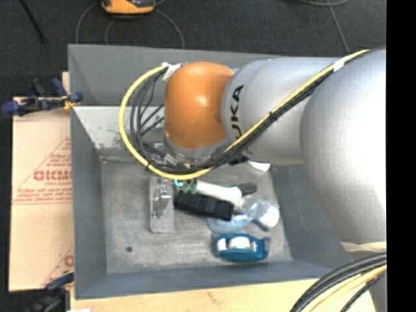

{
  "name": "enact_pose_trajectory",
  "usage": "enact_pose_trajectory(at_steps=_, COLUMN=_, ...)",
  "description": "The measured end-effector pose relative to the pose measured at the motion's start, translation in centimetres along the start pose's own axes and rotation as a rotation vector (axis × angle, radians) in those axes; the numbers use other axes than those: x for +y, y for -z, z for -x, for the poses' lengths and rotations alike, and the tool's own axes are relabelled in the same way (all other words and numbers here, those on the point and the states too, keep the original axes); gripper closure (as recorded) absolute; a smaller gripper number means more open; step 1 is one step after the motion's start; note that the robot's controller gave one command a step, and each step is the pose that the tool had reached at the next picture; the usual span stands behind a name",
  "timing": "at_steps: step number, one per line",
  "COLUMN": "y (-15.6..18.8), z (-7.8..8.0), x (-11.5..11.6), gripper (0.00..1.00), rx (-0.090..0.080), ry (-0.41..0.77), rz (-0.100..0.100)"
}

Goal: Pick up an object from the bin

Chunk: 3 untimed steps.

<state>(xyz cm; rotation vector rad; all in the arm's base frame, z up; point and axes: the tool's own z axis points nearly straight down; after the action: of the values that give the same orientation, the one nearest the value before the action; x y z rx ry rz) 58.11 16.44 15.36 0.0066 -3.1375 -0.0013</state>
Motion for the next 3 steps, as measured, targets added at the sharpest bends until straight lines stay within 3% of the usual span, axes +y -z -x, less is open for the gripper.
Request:
enact_pose_trajectory(at_steps=1, y=0.4, z=0.2, x=-0.1, gripper=0.0, rx=-0.008, ry=-0.004, rz=0.001)
enact_pose_trajectory(at_steps=2, y=-4.4, z=1.3, x=-0.2, gripper=0.0, rx=-0.015, ry=0.298, rz=-0.001)
enact_pose_trajectory(at_steps=3, y=-7.1, z=1.4, x=0.0, gripper=0.0, rx=-0.01, ry=0.41, rz=0.002)
